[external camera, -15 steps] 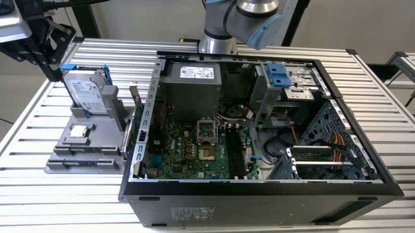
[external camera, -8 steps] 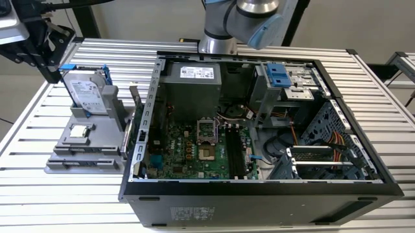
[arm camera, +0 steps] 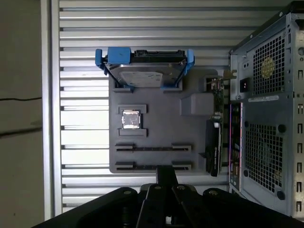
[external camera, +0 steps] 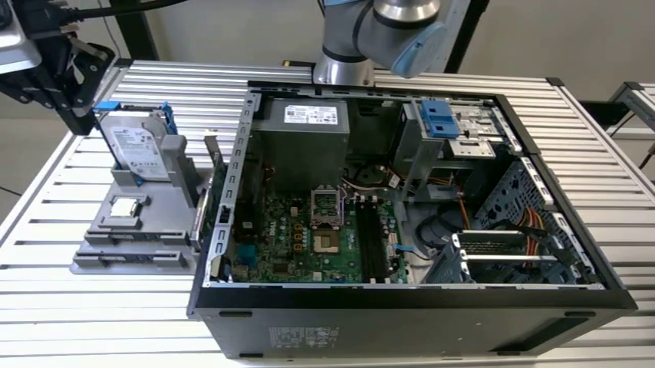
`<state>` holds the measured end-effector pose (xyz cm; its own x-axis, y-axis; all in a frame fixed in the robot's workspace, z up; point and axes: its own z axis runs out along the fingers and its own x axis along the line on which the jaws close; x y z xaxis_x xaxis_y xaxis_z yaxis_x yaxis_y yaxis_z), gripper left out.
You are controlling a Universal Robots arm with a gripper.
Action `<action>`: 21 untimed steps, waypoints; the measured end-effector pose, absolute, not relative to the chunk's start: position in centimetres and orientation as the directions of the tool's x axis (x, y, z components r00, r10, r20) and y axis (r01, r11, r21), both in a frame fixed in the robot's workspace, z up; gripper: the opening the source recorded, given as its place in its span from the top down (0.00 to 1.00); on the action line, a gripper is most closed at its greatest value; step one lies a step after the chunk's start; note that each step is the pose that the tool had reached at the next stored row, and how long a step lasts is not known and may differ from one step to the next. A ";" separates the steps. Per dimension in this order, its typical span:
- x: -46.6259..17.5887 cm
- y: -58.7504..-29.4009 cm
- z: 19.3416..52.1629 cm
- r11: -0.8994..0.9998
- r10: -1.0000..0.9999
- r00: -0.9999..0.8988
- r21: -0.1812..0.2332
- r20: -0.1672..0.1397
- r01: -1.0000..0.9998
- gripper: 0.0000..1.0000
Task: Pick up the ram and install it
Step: 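Reach for the ram, then pick up the ram and move it above insertion slot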
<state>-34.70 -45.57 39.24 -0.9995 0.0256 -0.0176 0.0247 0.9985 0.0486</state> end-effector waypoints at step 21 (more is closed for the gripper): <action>-34.9 -46.6 39.2 0.999 0.026 -1.000 0.049 -0.018 0.025 1.00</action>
